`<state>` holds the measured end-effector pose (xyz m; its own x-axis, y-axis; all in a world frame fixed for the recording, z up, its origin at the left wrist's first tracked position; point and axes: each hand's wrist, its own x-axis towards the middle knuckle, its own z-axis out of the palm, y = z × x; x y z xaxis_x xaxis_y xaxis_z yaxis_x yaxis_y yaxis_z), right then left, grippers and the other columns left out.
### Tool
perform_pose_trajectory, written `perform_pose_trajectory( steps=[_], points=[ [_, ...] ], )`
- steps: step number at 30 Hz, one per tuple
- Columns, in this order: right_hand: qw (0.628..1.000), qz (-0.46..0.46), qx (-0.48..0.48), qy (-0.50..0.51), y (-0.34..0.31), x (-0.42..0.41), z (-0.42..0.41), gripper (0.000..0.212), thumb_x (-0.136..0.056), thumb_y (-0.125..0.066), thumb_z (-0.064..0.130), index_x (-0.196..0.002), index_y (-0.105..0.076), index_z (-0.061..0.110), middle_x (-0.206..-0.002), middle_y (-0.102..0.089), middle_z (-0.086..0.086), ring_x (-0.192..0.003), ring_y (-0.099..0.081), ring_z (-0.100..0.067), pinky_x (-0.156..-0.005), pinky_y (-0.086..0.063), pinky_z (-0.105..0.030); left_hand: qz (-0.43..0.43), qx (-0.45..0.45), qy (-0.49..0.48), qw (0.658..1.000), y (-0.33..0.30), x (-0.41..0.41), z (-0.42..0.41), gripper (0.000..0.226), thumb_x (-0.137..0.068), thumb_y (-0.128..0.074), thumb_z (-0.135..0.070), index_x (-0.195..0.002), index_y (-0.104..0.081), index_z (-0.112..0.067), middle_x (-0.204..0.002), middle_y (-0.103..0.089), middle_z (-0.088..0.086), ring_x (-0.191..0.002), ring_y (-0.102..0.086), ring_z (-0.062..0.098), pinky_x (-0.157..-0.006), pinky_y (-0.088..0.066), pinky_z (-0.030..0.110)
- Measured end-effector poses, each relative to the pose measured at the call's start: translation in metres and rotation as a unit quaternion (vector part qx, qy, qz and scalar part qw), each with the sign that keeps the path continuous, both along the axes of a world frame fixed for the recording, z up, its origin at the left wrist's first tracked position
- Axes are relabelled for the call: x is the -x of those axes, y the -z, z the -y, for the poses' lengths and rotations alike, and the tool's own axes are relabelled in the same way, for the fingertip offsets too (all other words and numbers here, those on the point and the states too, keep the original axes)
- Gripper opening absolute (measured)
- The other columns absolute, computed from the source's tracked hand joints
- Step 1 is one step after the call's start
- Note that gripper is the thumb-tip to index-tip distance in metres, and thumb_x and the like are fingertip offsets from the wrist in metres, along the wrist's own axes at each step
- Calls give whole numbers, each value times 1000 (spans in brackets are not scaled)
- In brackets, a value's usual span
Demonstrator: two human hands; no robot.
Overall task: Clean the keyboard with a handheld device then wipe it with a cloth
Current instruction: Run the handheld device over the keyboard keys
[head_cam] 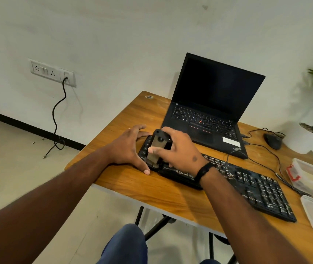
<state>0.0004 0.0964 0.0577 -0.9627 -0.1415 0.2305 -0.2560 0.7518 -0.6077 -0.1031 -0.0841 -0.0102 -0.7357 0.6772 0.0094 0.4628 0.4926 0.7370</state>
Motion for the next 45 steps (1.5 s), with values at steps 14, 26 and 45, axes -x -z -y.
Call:
perform_pose_trajectory(
  steps=[14, 26, 45],
  points=[
    [990, -61, -28, 124, 4, 37, -3, 40, -86, -72, 36, -117, -56, 16, -90, -68, 2, -70, -62, -9, -61, -48, -19, -11, 3, -11, 1000, 1, 1, 1, 156, -34, -98, -60, -158, -7, -32, -163, -25, 1, -149, -24, 20, -121, -30, 44],
    [988, -43, 57, 136, 10, 57, 5, 37, -87, -71, 35, -116, -58, 16, -80, -68, 0, -59, -63, -8, -52, -49, -18, -14, -9, -7, 1000, 3, 2, 0, 157, -32, -96, -65, -157, -8, -31, -162, -27, 0, -148, -28, 17, -121, -32, 45],
    [983, -69, -66, 160, 3, 34, -8, 48, -91, -67, 37, -129, -48, 14, -90, -66, 0, -77, -64, -10, -61, -45, -18, -23, 3, -11, 1000, 1, -2, 0, 161, -25, -86, -82, -157, -7, -34, -162, -31, -1, -150, -23, 17, -122, -29, 45]
  ],
)
